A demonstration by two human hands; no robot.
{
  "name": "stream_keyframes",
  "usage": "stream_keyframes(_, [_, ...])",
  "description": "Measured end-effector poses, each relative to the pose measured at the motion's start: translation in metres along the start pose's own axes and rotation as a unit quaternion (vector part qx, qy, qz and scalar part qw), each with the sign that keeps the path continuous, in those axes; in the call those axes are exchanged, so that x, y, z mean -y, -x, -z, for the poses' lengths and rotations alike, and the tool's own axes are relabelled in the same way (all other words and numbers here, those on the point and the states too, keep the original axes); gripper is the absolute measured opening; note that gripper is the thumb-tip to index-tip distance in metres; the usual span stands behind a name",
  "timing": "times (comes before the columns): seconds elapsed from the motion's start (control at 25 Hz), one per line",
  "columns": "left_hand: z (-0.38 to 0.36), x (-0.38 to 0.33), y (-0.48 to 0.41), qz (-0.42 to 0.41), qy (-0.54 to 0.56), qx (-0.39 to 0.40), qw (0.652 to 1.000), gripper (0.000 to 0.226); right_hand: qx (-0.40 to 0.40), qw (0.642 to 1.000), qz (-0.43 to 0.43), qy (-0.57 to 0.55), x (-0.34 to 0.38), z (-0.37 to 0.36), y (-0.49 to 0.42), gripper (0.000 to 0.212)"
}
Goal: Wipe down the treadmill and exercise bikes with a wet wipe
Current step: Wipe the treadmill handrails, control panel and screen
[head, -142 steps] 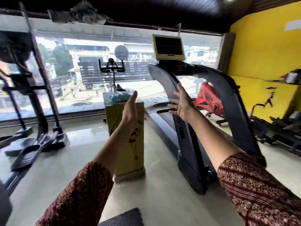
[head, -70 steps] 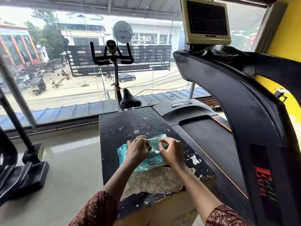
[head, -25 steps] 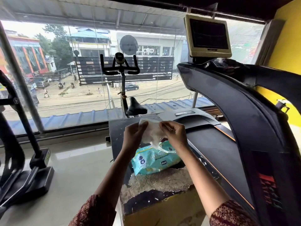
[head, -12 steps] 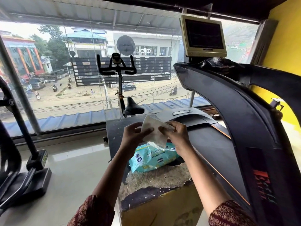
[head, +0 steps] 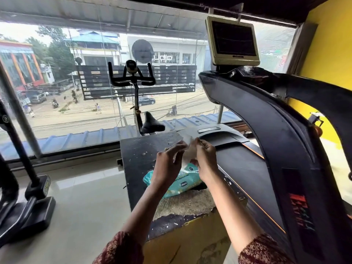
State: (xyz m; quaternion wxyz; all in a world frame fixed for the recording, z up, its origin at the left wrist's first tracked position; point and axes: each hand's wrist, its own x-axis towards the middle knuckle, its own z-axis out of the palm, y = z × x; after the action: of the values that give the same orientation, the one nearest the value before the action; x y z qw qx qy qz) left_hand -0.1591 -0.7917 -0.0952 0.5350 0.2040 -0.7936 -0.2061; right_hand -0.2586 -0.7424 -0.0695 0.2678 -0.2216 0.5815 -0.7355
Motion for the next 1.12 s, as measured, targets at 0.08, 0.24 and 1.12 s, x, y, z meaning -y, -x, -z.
stream_keyframes(0.08, [-0.004,0.000,0.005,-0.027,-0.015,0.008,1.000,0.026,0.011,0.999,-0.018,-0.025,0.005,0.003,0.005,0.030])
stream_keyframes(0.24, [-0.015,-0.004,0.016,-0.111,-0.040,0.080,0.990,0.039,0.092,0.986,-0.058,-0.125,0.015,0.013,0.011,0.030])
stream_keyframes(1.12, [-0.321,-0.068,-0.109,0.384,0.419,0.001,0.823,0.050,-0.134,0.979,0.120,0.098,0.030,0.263,-0.228,0.023])
